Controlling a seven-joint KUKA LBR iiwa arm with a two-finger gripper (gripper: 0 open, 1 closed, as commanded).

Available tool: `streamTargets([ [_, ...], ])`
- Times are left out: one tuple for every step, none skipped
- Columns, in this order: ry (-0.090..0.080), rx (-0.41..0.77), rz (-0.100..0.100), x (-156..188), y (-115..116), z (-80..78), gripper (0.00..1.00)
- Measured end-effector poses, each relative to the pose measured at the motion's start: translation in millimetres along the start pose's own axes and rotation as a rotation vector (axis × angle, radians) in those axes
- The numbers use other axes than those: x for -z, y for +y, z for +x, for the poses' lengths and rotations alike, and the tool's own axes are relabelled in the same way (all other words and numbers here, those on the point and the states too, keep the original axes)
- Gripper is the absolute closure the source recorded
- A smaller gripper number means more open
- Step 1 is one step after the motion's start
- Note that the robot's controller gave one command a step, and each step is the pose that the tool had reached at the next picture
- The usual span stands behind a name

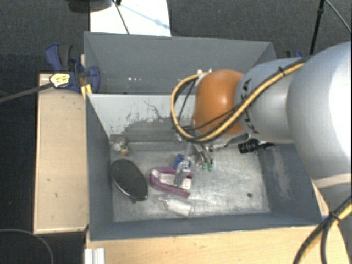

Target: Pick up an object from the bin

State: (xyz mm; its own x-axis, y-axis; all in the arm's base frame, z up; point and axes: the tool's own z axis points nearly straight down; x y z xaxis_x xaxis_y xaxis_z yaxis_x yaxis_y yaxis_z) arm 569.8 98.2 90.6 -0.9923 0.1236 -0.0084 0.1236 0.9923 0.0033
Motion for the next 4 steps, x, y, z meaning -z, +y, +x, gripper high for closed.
streamTargets([
  [0.009, -0.002, 0.0, -2.0, 0.7, 2.2, 1.0],
  [-0.001, 0.168, 0.001, 103.0, -7.2, 23.1, 1.0],
  [0.006, 0.166, 0.002, 99.3, -7.4, 24.3, 0.0],
  [0.011, 0.226, 0.002, -18.1, -2.2, -9.8, 0.0],
])
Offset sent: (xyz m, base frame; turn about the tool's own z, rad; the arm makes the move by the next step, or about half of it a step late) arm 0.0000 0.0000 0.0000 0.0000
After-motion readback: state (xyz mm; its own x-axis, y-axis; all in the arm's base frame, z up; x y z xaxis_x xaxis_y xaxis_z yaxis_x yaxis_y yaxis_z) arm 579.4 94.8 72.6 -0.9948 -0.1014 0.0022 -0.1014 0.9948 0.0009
